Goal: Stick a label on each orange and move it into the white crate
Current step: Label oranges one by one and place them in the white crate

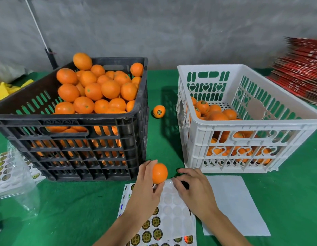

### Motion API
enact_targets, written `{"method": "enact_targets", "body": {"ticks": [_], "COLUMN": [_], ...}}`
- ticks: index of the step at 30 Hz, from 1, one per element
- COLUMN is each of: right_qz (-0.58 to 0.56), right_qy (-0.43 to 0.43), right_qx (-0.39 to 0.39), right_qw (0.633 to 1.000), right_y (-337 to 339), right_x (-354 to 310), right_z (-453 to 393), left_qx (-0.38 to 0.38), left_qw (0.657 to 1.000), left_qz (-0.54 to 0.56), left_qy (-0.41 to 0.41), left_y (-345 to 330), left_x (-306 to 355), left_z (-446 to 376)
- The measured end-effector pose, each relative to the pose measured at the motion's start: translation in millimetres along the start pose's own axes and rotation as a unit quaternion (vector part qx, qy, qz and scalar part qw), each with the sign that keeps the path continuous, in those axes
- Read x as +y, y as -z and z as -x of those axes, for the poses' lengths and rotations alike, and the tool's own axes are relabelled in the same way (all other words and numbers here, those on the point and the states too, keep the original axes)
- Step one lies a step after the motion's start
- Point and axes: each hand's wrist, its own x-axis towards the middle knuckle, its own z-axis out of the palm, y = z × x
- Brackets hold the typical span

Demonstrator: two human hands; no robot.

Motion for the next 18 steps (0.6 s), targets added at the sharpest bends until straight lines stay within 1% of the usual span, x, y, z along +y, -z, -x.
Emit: {"method": "enact_targets", "body": {"ticks": [4, 8, 11, 13, 16, 18], "right_qz": [-0.077, -0.152, -0.215, -0.267, -0.370, -0.390], "right_qy": [-0.041, -0.052, -0.050, -0.058, -0.070, -0.060], "right_qx": [0.027, 0.072, 0.102, 0.098, 0.090, 0.103], "right_qw": [0.996, 0.984, 0.970, 0.957, 0.922, 0.913], "right_y": [3, 12, 20, 26, 44, 56], "right_x": [1, -14, -32, -43, -61, -72], "right_z": [-1, 0, -3, -5, -10, -14], "left_qx": [-0.004, -0.001, 0.009, 0.017, 0.043, 0.064], "left_qw": [1.000, 1.000, 0.999, 0.998, 0.995, 0.991], "left_qz": [-0.003, -0.017, -0.023, -0.004, 0.001, 0.008], "left_qy": [-0.005, -0.015, -0.046, -0.060, -0.092, -0.114], "left_y": [-1, 0, 3, 9, 21, 29], "left_x": [-2, 1, 12, 22, 42, 56], "left_z": [-1, -2, -5, -10, -23, -32]}}
